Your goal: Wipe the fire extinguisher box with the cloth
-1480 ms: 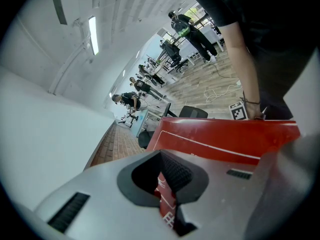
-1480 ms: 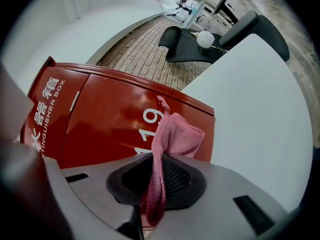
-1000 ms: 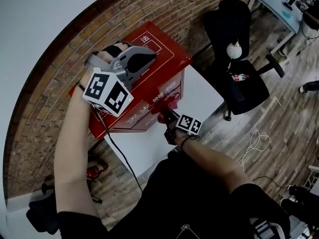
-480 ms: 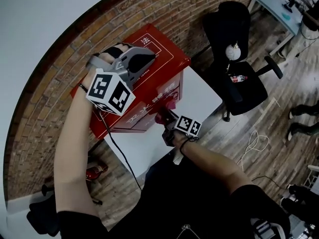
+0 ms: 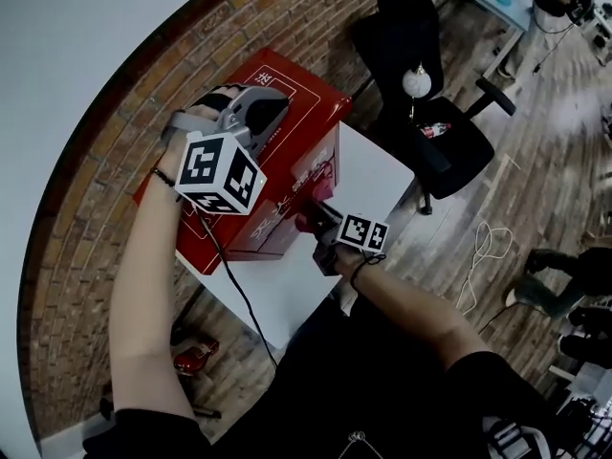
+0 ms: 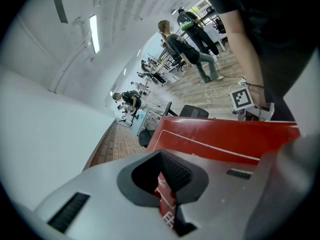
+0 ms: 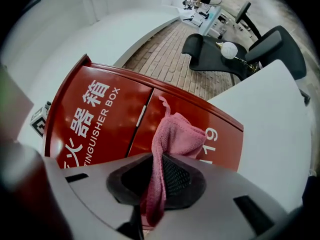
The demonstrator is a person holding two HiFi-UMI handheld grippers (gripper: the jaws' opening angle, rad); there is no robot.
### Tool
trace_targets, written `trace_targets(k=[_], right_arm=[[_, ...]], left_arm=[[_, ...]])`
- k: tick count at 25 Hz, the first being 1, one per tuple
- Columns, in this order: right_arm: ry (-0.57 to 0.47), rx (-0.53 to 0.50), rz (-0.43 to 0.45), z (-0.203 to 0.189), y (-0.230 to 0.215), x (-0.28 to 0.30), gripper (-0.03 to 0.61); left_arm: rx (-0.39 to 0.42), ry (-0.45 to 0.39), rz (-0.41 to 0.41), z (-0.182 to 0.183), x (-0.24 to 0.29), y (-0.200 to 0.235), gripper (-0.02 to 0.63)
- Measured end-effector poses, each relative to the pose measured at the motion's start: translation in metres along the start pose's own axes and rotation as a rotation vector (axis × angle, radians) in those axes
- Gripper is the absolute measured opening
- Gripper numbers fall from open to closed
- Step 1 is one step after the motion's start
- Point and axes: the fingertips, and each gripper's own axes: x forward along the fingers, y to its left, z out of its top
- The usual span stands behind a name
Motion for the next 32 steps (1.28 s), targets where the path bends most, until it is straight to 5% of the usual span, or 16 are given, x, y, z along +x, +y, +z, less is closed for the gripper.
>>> trace_targets(k=[32], right_arm=[[-0.105,-0.02,0.269,0.034,0.146,-0.038,0.062]], left_arm=[[0.001,-0.002,-0.003,0.001,-0.003,-0.003,0.025]])
